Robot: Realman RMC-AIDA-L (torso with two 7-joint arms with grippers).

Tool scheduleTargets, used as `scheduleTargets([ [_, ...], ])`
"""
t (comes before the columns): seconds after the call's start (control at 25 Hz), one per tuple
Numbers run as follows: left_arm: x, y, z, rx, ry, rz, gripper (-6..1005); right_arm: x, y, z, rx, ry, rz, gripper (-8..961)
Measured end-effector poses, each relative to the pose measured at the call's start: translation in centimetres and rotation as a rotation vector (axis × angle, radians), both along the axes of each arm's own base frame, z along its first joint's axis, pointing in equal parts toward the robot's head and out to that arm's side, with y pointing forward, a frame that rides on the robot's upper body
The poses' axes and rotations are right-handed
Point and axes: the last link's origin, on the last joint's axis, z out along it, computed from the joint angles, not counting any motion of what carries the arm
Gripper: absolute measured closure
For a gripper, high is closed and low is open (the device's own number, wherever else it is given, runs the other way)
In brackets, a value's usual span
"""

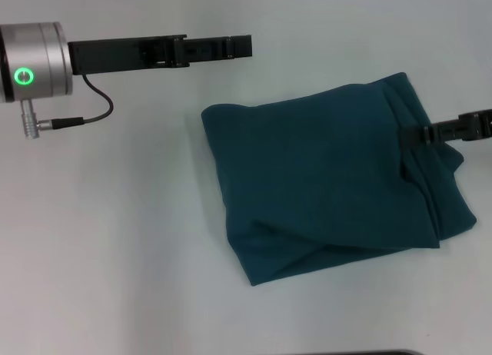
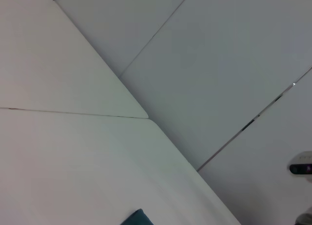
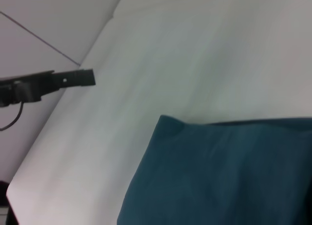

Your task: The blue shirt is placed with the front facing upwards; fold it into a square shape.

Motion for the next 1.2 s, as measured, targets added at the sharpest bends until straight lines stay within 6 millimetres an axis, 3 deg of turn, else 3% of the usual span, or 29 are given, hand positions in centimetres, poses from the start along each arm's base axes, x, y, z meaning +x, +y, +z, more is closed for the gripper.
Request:
scheduleTargets([
  [0.24,-0.2,-0.2,-0.4,-0.002,-0.003,0.002,34,0.6,-0.9,-0.8,-0.047,-0.009,-0.023,70],
  [0.52,-0.3,-0.3,-0.8,-0.009,-0.008,0.005,35,1.6,-1.6,-0.4,-0.032,-0.009,-0.055,71],
  [1.2,-0.5,-0.3,-1.1,-0.015,-0.014,0.008,36,2.1,-0.9,-0.9,0.011,-0.036,-0.083,70],
])
